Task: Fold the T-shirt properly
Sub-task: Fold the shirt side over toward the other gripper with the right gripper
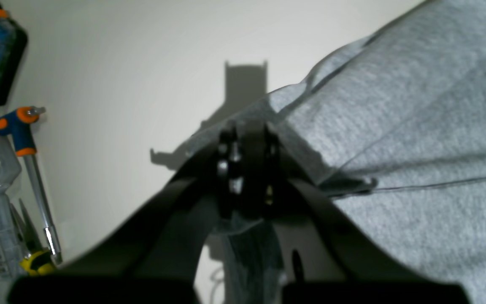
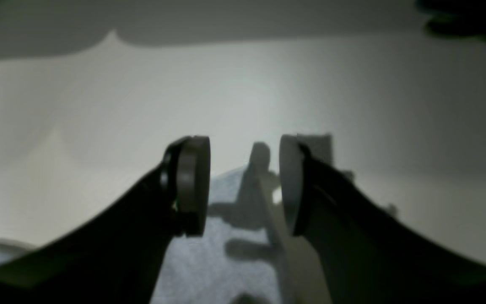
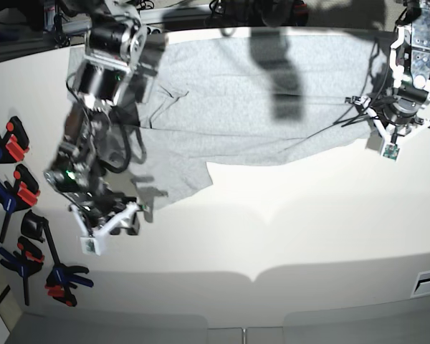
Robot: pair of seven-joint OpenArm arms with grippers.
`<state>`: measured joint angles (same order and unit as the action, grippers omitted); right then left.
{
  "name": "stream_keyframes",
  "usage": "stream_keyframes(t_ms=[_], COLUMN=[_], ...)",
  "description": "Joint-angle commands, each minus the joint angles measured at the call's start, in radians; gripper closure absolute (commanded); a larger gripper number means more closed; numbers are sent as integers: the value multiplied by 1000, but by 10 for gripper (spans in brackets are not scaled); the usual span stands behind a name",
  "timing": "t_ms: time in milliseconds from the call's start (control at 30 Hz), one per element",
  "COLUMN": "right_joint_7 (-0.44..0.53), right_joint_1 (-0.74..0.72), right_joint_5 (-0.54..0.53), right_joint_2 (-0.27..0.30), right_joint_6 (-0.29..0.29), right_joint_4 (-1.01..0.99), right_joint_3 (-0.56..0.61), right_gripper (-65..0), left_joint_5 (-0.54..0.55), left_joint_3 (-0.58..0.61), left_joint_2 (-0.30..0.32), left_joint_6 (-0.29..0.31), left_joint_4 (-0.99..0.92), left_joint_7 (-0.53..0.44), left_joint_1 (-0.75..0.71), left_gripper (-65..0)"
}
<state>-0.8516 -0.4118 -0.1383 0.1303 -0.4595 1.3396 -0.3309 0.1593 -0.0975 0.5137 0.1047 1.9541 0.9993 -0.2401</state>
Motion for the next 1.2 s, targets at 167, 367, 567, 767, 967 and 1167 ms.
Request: stream_keyframes(t_ms=[167, 367, 567, 767, 967, 1167], right_joint_7=[150, 286, 300, 232, 148, 31], right_joint_1=[-182, -245, -232, -233, -233, -195], right_joint_5=[121, 224, 281, 281, 177, 88], right_joint_2=[17, 10, -6, -5, -6, -6], right_joint_6=[0, 0, 53, 52, -2, -66], right_joint_4=[-437, -767, -834, -799, -647, -438], right_joint_3=[13, 13, 13, 13, 13, 13], right_gripper=[-251, -251, -180, 0, 0, 0], left_joint_5=[-2, -2, -2, -2, -2, -2], left_joint_3=[-6, -6, -6, -6, -6, -6], left_joint_2=[16, 16, 16, 16, 16, 16], left_joint_6=[-8, -8, -8, -8, -8, -8], left_joint_4=[17, 17, 17, 17, 17, 17], left_joint_7=[-13, -24, -25, -27, -27, -32], left_joint_1=[7, 8, 8, 7, 8, 8], left_gripper=[0, 0, 0, 0, 0, 0])
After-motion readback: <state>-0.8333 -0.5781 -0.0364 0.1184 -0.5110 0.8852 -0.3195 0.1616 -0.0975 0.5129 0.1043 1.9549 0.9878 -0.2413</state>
